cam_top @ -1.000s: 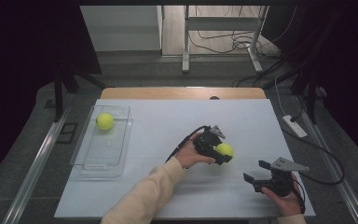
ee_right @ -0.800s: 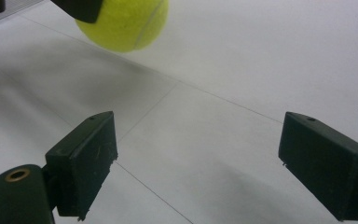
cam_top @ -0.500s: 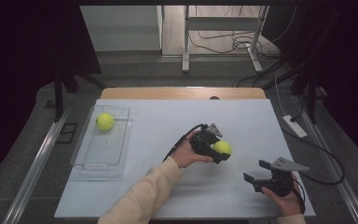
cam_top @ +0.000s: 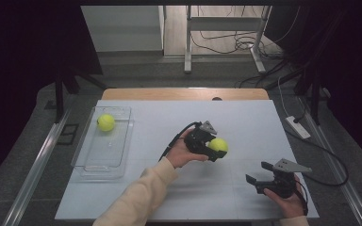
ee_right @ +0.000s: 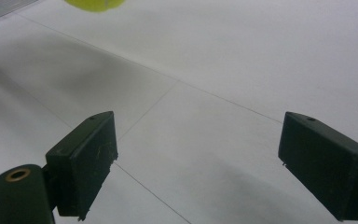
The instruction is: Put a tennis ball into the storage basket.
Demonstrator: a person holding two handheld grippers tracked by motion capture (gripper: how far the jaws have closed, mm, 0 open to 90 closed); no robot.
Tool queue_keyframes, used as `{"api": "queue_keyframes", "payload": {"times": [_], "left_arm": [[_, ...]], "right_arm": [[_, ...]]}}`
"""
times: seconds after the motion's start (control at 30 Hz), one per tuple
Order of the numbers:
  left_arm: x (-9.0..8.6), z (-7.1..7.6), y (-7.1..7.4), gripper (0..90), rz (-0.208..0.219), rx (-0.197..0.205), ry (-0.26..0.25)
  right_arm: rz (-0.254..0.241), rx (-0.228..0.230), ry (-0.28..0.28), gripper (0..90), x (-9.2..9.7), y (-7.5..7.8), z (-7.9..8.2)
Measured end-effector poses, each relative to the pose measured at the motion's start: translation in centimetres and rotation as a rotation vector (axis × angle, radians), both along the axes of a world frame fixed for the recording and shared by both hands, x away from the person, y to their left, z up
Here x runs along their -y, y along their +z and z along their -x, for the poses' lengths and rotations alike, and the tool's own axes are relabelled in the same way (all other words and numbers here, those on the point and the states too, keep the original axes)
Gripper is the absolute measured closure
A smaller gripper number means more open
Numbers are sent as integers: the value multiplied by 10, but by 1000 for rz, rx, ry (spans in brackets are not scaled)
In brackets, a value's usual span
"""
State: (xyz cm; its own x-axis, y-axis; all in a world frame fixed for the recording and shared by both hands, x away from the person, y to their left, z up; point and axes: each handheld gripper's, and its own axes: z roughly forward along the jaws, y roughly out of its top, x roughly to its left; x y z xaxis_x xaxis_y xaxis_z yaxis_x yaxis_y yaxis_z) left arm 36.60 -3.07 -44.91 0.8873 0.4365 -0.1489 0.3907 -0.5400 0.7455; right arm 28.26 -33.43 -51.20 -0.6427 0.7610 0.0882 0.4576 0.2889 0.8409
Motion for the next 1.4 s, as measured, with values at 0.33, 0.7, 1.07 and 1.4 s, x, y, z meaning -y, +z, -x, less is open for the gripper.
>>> {"api": "queue_keyframes", "payload": {"times": [0.33,0.7,1.07,1.4], "left_arm": [[-9,1,5,279,10,20,22],[-20,3,11,279,25,43,55],[-35,6,18,279,42,65,96],[-46,5,21,279,37,74,129]], "right_arm": [[2,-1,-2,119,0,0,0],[3,-2,0,119,0,0,0],[9,-4,1,119,0,-1,0],[9,-3,1,119,-1,-1,0]]}}
